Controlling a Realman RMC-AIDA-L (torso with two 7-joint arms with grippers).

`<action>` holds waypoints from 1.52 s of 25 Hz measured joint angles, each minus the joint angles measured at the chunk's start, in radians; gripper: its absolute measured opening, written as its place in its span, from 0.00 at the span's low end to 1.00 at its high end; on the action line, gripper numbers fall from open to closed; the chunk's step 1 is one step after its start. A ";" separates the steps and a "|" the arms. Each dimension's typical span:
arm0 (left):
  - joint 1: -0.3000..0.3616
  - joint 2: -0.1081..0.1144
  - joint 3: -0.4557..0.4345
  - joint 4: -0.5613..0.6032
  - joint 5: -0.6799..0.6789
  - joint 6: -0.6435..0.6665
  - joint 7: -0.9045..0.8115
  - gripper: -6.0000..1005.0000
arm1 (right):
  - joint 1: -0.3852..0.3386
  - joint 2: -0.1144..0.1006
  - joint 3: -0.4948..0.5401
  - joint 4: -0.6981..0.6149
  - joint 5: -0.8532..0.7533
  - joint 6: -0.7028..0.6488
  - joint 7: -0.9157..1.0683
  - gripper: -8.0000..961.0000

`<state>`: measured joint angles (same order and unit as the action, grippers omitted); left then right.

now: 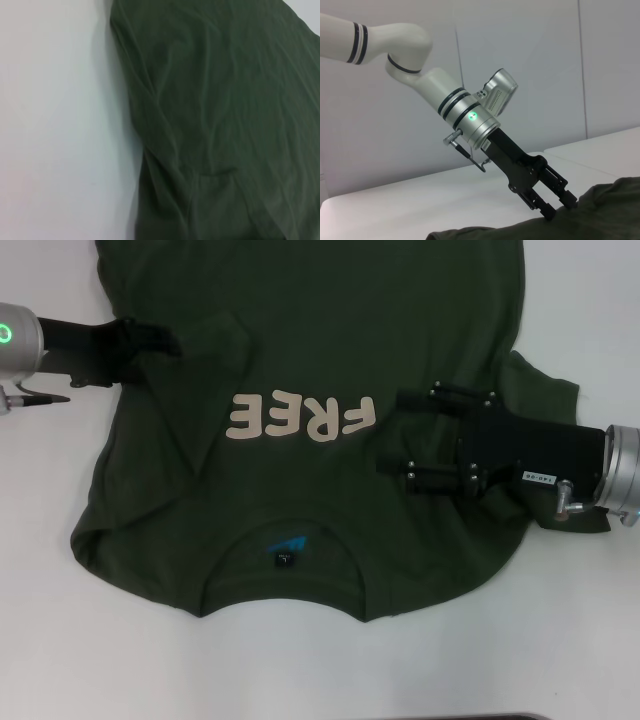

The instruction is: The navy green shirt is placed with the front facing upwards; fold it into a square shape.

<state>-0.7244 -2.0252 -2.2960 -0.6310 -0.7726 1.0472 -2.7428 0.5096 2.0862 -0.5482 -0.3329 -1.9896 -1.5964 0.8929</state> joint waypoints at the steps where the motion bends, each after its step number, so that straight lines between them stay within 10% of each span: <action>1: -0.001 -0.001 0.000 0.000 0.000 0.000 0.001 0.70 | 0.000 0.000 0.000 0.000 0.000 0.000 0.000 0.86; 22: -0.019 -0.026 0.012 0.005 0.002 0.005 0.005 0.64 | 0.005 0.000 -0.003 0.000 0.000 0.012 0.000 0.86; 34: -0.035 0.000 0.017 0.022 0.026 0.033 -0.018 0.60 | 0.002 0.000 -0.002 0.000 0.000 0.012 0.000 0.86; 38: -0.034 0.000 0.016 0.023 0.026 0.042 -0.018 0.33 | 0.003 0.000 -0.002 0.000 0.000 0.012 0.000 0.86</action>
<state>-0.7585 -2.0254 -2.2796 -0.6084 -0.7468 1.0896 -2.7610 0.5124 2.0862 -0.5500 -0.3329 -1.9896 -1.5842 0.8928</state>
